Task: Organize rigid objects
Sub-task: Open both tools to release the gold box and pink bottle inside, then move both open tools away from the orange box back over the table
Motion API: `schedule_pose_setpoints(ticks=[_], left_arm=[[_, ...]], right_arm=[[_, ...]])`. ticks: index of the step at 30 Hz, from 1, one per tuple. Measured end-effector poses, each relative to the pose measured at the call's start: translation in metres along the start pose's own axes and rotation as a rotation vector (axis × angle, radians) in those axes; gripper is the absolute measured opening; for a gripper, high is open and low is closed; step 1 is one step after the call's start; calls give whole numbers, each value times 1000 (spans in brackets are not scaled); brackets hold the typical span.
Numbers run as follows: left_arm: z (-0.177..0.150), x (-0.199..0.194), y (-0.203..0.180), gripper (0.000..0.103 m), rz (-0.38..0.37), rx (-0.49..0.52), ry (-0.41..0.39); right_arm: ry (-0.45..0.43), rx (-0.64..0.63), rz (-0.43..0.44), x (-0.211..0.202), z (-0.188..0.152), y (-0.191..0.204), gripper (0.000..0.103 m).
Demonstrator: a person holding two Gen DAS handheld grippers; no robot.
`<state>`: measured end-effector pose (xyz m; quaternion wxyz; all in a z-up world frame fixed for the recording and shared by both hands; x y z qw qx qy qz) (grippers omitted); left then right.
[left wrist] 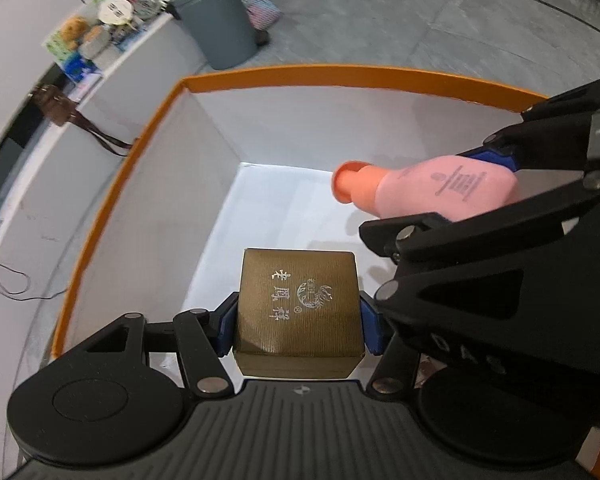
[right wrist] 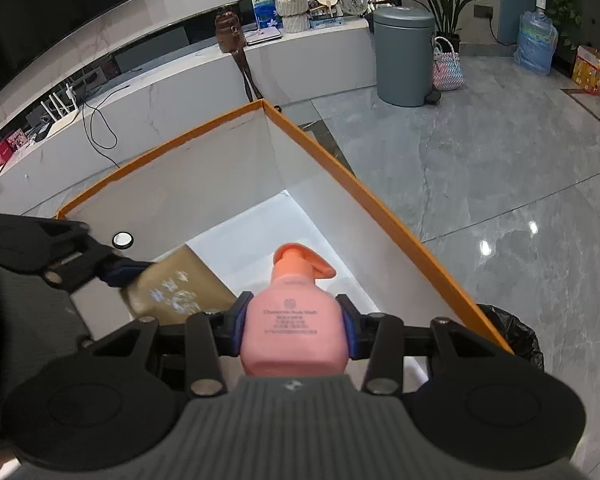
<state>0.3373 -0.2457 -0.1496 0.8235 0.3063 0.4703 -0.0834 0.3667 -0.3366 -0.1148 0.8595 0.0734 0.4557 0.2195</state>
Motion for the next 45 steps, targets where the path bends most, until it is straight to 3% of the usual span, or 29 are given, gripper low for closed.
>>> schedule_pose_setpoints(ticks=[11,16,23,26,34,45], left_arm=[[-11,16,-3,68,-59,0,69],[-9,15,-2,77,-66,13,77],[-12,14,1,78,-54,10,74],[-11,12,3,89,-42,1,74],[-4,-5,16,89,-29,-38,44],[3,-43,46,89,-14,-117,-42]], right_arm=[[83,23,-10,10,-9,-1,43],[96,52,-13,12,-11,-6,54],[86,50,-13,11,-9,-5,55],[80,49,-15,10,-8,-4,56],[30,67,-6,-2,-1,-2,56],[-151,115,14,-35,27,6,57]])
Point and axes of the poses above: each gripper's, at about its wrist camera, not at the fingertips, and x roughly the way its jaws point, y to its left, z to its top, the point moved 10 cm from there along x, roughly the way its jaws point, and after that the axes turned 10 degrees about z, right-handed, at the moved point
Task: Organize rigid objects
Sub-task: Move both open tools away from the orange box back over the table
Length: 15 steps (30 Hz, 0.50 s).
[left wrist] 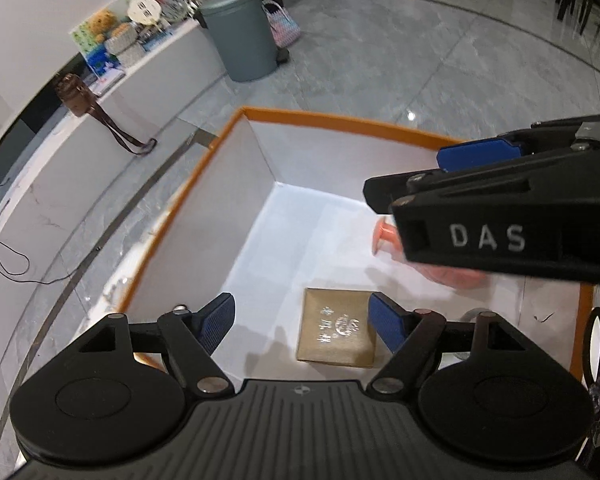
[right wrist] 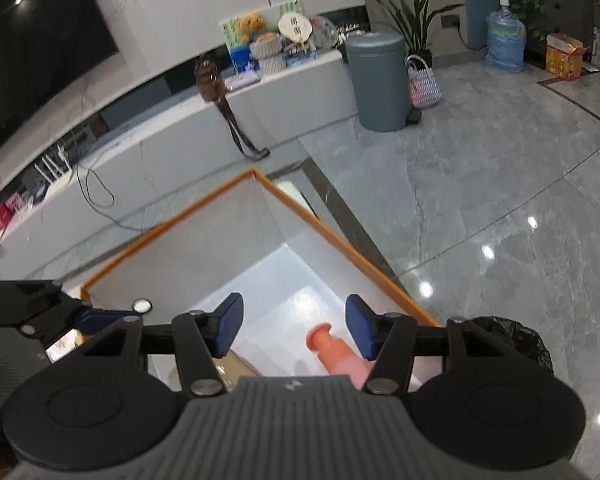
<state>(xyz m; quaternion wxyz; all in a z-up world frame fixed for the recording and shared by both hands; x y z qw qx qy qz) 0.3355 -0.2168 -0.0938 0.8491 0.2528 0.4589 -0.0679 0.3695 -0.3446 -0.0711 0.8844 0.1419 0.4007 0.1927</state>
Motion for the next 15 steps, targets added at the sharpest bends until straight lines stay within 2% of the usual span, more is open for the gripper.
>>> schedule_pose_setpoints(ticks=[9,15], left_arm=[[-5,-32,43,89,46,-136,-111],[-26,-48,77,90,80,-210,-124]], right_arm=[[-98,-13,43,-19,15,27,57],[-135,-44,103,-23,16,63,57]])
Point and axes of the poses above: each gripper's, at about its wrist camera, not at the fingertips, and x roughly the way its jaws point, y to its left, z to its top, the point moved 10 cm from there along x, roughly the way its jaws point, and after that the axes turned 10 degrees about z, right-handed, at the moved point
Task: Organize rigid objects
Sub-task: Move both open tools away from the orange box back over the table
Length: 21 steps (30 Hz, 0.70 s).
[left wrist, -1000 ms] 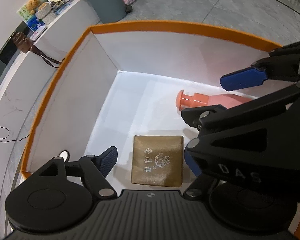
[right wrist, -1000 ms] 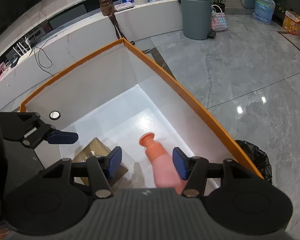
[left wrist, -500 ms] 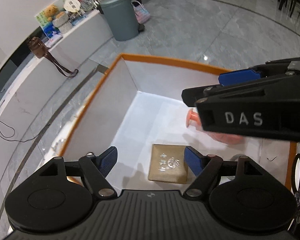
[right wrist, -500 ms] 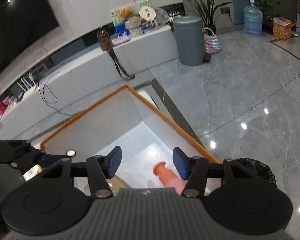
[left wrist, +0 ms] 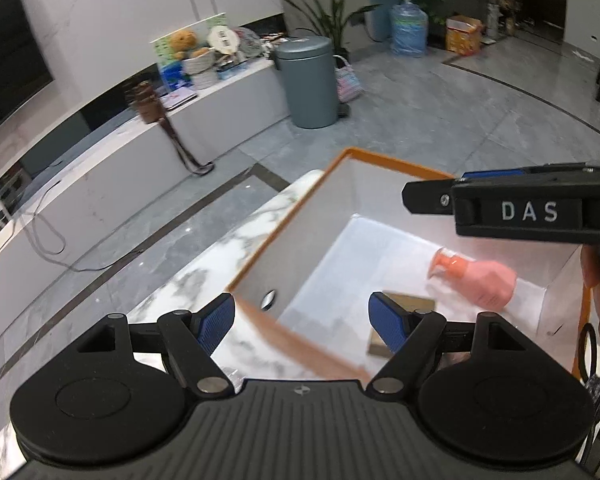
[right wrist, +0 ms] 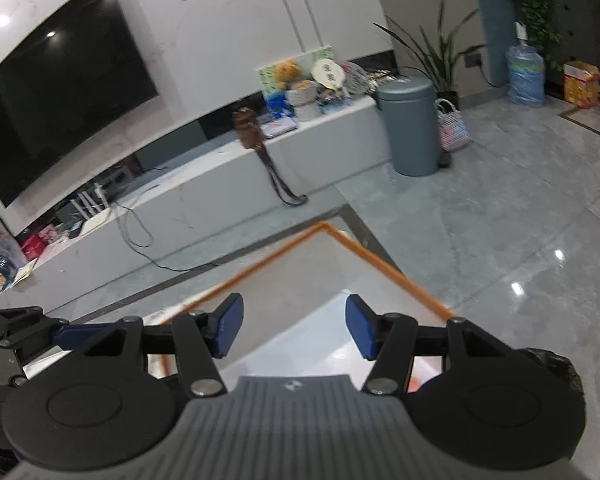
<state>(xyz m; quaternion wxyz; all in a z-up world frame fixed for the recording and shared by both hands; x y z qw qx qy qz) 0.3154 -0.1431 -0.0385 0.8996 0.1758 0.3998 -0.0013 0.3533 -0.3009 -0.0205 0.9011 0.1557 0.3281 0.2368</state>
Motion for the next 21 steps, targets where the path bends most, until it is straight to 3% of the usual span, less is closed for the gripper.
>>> schedule_pose_setpoints(ticks=[17,21], left_arm=[[-95,-18,94,90,98,-148,62],[-122,-19,105,90,78,-221,59]], right_arm=[[41,-151,88,20,-26,82,57],[65,-208,94,23,-38,93,57]])
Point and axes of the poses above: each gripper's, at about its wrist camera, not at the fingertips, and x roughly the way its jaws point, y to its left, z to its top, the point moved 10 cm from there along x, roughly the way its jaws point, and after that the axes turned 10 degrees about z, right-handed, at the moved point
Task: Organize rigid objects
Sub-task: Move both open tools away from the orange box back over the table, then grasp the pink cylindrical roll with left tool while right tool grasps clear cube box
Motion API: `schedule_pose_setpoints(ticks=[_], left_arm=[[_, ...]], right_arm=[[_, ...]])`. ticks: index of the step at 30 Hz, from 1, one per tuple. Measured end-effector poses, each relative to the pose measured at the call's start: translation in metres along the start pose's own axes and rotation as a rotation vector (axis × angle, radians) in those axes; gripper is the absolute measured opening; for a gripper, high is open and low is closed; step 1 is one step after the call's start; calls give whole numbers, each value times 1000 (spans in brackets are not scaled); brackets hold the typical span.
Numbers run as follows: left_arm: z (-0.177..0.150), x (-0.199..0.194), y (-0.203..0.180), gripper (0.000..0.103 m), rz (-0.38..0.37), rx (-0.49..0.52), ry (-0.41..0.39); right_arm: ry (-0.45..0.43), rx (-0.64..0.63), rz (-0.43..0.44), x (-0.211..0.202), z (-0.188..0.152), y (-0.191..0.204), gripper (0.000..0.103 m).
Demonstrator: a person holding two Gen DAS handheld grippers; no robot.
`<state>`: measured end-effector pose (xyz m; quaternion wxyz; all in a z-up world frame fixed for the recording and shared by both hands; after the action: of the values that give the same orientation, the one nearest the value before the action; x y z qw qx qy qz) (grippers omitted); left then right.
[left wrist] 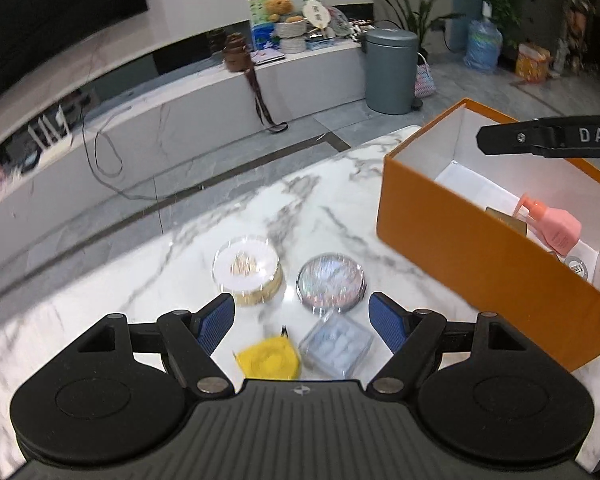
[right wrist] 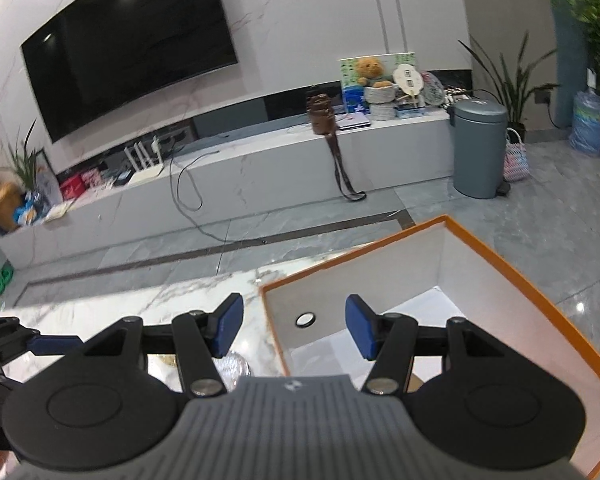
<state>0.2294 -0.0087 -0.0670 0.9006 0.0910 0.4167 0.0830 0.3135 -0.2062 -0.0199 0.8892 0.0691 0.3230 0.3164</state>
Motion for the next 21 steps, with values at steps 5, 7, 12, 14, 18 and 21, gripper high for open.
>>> schedule_pose_setpoints(ticks=[5,7,12,14,18,21], left_arm=[[-27,9,16,90,6,-19,13],[-34,12,24,90,18,-21,9],[-44,20,52,90,33,-95,32],[-44,17,62,90,35,-123,28],[-51,11,72,90,46,-91,14],[-60,14,80,90,66,-68,15]], right_arm=[[38,-67,3,4,-14,8,57],[55,-78,13,7,-21,13,57],[112,-172,40,16,-43,38,57],[141,-204,51,24,-53,46,57],[186,-237,58,40,-66,56,57],[210,-249,66,54,-72,64,57]])
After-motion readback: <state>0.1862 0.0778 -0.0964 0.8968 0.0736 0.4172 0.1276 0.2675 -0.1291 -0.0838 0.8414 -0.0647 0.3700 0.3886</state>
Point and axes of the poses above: each gripper's, at about its wrist camera, not at the fingertips, and x roughly the way its jaws point, y to its left, z to its top, the point moved 10 cm from there along x, roughly the way its jaws point, and after that the axes turned 10 degrees about z, right-handed, at the moved point
